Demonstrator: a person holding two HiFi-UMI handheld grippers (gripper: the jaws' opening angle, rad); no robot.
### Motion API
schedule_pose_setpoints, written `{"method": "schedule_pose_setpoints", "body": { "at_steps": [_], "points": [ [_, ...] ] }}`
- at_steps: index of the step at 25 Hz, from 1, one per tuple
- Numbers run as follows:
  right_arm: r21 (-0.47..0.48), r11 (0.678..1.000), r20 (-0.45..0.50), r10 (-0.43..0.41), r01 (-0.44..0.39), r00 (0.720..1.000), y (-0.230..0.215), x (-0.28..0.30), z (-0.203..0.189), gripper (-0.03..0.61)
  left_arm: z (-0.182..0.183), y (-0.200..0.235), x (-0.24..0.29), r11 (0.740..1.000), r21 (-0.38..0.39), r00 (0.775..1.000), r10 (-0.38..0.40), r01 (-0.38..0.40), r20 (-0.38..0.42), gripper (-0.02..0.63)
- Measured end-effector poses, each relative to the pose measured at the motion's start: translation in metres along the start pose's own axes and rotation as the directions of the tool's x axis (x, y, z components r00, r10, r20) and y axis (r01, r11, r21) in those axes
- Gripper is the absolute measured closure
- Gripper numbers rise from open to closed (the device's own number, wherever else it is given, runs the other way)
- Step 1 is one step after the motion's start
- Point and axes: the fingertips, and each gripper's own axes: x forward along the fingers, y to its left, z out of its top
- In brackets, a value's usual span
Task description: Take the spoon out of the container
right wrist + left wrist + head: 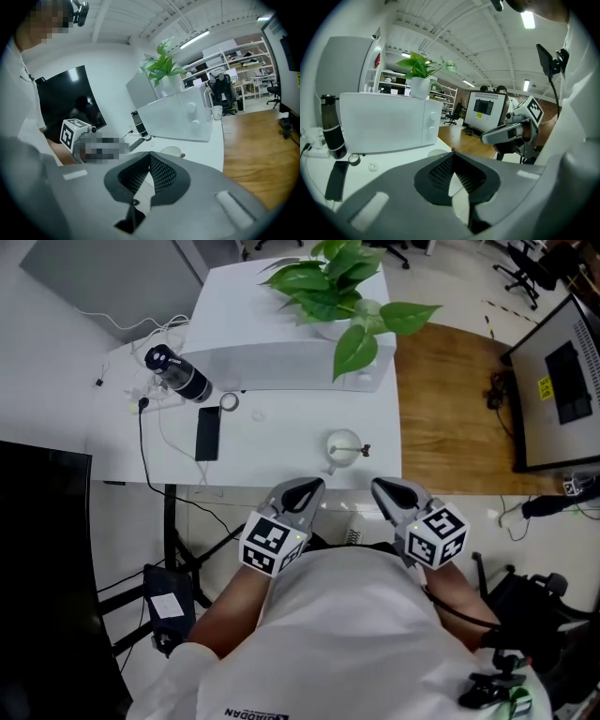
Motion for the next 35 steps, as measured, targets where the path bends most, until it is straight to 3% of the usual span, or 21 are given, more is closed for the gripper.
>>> {"method": "schedule_pose_setpoints", "body": {
  "at_steps": [7, 16, 21, 25, 35],
  "points": [
    [0.043, 0.996, 0.009, -0.081, 0.080, 0.997, -0.005, 0.021, 0.010, 0.552, -0.003, 0.024, 0.002, 0.997, 0.007, 0.996, -0.079, 0.079, -0.048, 0.609],
    [0.064, 0.977, 0.001, -0.206, 0.206, 0.978, -0.042, 0.043, 0.011, 0.494, -0.010, 0.049, 0.007, 0.993, -0.018, 0.991, -0.115, 0.114, -0.063, 0.609],
    [0.132, 0.955, -0.019, -0.266, 0.267, 0.964, -0.069, 0.052, 0.002, 0.451, -0.020, 0.059, 0.007, 0.993, -0.044, 0.990, -0.110, 0.106, -0.087, 0.609],
    [0.202, 0.943, -0.054, -0.258, 0.263, 0.965, -0.082, 0.065, -0.009, 0.431, -0.024, 0.062, 0.008, 0.993, -0.055, 0.989, -0.110, 0.104, -0.104, 0.609],
    [0.247, 0.933, -0.120, -0.240, 0.263, 0.963, -0.091, 0.085, -0.027, 0.433, -0.025, 0.071, 0.011, 0.993, -0.075, 0.989, -0.102, 0.094, -0.111, 0.609]
  ]
}}
